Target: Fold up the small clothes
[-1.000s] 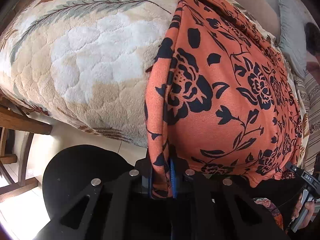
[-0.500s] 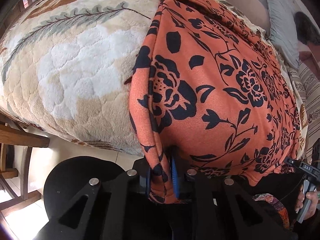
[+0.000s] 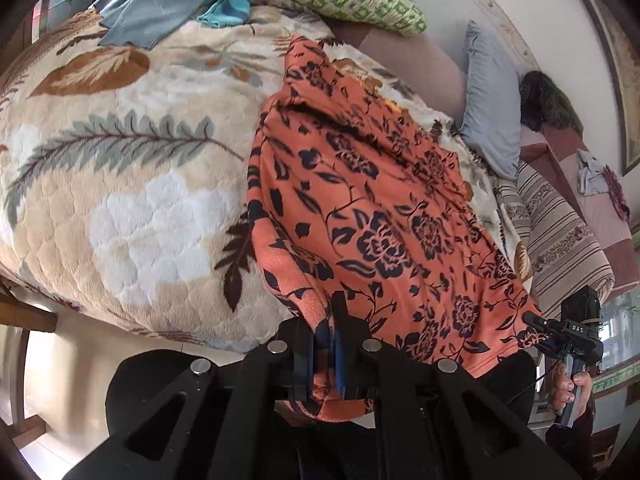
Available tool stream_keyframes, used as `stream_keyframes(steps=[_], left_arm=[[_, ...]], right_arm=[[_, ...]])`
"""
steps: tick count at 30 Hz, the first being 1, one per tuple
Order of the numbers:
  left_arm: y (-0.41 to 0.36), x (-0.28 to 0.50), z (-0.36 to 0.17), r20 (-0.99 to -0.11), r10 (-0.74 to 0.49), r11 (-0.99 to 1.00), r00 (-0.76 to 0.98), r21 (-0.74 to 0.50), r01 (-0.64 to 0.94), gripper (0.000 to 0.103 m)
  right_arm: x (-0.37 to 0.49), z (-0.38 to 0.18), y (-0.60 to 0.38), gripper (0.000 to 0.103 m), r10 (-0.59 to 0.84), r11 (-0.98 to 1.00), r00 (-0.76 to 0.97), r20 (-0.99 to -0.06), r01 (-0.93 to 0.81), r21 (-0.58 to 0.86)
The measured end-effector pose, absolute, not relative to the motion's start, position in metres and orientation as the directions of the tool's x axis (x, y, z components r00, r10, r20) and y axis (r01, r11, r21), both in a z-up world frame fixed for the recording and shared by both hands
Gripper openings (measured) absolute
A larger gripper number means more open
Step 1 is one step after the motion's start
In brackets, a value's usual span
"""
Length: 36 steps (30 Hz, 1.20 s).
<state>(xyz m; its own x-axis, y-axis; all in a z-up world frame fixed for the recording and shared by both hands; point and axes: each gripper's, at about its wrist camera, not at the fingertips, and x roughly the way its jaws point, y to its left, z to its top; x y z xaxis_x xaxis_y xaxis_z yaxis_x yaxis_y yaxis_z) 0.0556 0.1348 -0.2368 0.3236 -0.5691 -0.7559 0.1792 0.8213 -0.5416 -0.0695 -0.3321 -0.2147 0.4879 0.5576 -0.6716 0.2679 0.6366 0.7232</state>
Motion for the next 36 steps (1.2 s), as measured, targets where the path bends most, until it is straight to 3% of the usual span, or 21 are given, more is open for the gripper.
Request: stream_keyframes(steps=[7, 17, 29, 36], left_arm=[[0.134, 0.099, -0.183, -0.683, -0.616, 0.784, 0.393, -0.58, 0.22, 0.007], [0.113, 0.195, -0.153, -0.666, -0.61, 0.787, 0.429, -0.573, 0.229, 0.007], [0.079, 0.356, -0.216, -0.763, -0.539, 0.831, 0.357, -0.551, 0.076, 0.008], [0.062, 0.42, -0.266, -0.813, -0.496, 0.851, 0.305, -0.525, -0.015, 0.008]], right_arm=[[-0.04, -0.155, -0.342, 0.011, 0.596, 0.527, 0.641, -0.484, 0.142, 0.838], [0.043, -0.126, -0.378, 0.011, 0.552, 0.5, 0.722, -0.417, 0.114, 0.858], [0.199, -0.202, -0.451, 0.011, 0.454, 0.412, 0.758, -0.469, 0.288, 0.865], [0.267, -0.281, -0.495, 0.016, 0.511, 0.251, 0.707, -0.489, 0.421, 0.871]])
